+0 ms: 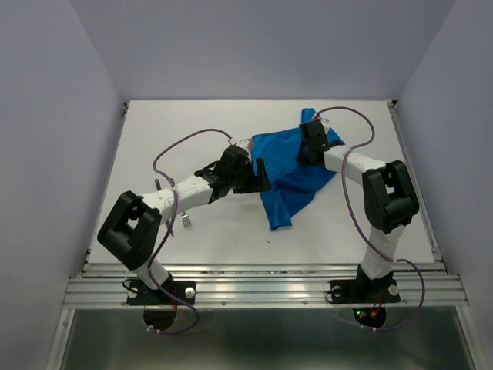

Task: Fold the napkin into a case and place the utensils inside
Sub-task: Pick up the crumpled napkin from the center of the board.

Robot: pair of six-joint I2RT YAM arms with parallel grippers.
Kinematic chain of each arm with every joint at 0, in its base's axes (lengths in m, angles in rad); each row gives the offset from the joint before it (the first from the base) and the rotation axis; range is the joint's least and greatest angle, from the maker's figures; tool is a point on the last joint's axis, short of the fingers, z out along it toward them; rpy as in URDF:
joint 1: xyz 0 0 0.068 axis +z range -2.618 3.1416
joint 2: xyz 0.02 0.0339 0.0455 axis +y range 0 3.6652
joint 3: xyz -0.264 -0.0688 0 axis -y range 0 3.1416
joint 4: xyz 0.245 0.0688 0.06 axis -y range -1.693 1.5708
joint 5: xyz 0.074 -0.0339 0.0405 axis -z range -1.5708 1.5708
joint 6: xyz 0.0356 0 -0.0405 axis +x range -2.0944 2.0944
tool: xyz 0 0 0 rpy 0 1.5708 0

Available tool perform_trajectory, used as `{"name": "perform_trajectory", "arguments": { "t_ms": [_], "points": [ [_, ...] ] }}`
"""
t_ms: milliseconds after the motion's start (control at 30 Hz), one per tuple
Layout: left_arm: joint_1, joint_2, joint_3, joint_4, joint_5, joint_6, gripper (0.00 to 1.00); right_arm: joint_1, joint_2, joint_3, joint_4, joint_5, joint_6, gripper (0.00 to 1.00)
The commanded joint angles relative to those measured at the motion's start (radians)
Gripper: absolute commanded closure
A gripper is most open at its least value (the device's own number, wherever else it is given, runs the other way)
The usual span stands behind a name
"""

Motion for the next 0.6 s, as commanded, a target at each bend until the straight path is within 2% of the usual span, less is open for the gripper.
{"name": "perform_trajectory", "arguments": {
  "t_ms": [0,333,567],
  "points": [
    [-0.031,0.036,0.026,0.057,0.024,-0.015,0.22,-0.001,-0.097,-0.009,0.000,0.056,0.006,0.99],
    [-0.134,0.187,0.137,0.064,0.032,-0.026,0.28,-0.001,-0.169,-0.096,0.015,0.065,0.043,0.99],
    [-0.186,0.250,0.194,0.050,0.006,-0.030,0.28,-0.001,-0.188,-0.131,0.020,0.070,0.052,0.99]
  ]
}}
